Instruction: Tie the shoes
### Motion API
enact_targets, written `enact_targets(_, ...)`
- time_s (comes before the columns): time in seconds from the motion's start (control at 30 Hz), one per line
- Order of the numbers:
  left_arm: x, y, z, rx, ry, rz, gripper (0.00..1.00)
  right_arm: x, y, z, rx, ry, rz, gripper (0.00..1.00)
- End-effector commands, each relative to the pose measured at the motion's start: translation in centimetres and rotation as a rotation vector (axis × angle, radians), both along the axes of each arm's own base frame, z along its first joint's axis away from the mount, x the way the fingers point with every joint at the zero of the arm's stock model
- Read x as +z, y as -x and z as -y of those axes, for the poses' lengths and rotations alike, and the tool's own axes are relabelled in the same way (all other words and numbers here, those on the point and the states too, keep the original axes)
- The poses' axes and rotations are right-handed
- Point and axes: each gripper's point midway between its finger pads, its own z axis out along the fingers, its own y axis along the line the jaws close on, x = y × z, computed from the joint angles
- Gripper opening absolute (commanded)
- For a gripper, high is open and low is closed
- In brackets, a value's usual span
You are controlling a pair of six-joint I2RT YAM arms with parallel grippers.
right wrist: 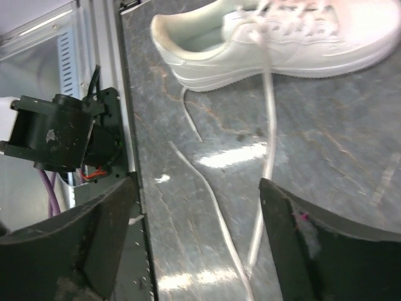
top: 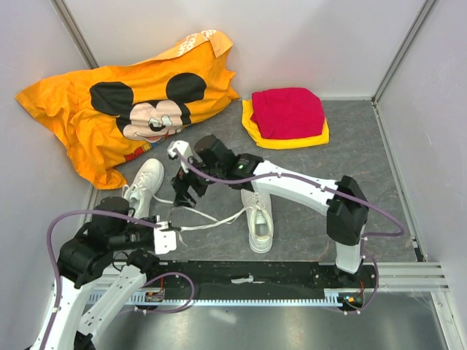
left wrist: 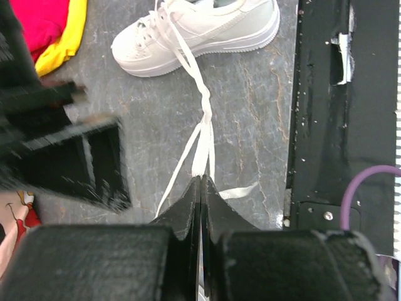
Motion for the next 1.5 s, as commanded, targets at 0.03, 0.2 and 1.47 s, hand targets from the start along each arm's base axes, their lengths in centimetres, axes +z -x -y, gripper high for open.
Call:
enact_targets(0.03,2.0,-3.2,2.0,0.024,0.075,-0.002,0.02,8.5,-3.6,5.3,-0.094,-0.1,0.13,0.97)
enact_targets(0.2,3.2,-9.6,4.4,0.141,0.122,-0.057,0.02,10.9,-5.9,12.4,-0.214,-0.075,0.237,0.98)
enact_targets(1.47,-14.6,-26.6,6.0,0.716,0.072,-0.796,0.02,-12.5,1.4,10.4,0.185,0.461,0.352,0.69)
